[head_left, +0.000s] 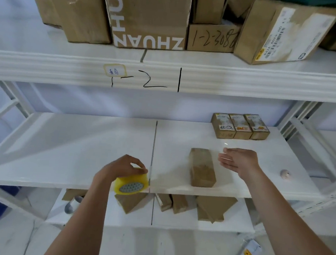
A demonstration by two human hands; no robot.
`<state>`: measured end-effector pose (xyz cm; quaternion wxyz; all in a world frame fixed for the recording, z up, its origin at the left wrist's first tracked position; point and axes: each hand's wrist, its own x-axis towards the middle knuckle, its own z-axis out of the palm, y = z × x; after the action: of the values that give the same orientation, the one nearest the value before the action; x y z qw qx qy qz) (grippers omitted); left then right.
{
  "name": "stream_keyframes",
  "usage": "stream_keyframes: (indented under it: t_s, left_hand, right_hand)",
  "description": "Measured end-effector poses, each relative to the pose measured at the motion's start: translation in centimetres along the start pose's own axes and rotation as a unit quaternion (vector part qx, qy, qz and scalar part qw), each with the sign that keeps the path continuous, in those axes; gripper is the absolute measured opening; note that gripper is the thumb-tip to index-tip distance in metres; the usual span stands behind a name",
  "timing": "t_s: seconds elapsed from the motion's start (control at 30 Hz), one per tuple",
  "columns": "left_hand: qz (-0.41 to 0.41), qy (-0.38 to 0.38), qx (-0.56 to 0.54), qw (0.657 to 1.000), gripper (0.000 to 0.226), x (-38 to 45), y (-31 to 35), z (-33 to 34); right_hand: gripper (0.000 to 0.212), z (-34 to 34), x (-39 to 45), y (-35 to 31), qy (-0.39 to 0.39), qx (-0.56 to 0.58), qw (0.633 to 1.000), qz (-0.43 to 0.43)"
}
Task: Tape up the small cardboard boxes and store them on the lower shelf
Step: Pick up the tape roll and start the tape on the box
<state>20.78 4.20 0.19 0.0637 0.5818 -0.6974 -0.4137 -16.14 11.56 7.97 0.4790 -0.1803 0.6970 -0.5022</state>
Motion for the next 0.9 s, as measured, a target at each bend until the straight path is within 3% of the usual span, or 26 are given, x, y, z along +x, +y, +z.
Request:
stream_keyframes:
  t_s: [0.37, 0.6, 0.9]
  left_hand:
    - [0.009, 0.025, 0.149, 0.989, 0.035, 4.5, 5.3, 0.1]
    - [-0.033, 0.036, 0.193, 0.980, 0.045, 5.7, 7.5, 0.1]
    - [-0.109, 0.025, 0.238, 0.965, 0.041, 6.4, 7.6, -1.0]
  right_hand:
    - [0.026, -3.6, 2.8, 3.0, 0.059, 0.055, 0.993, 0.082]
    - [0.022, -4.5, 5.8, 4.3, 0.043, 0.083, 0.992, 0.083]
    - [0.019, -3.8, 9.2, 6.5, 0.004, 0.047, 0.995, 0.093]
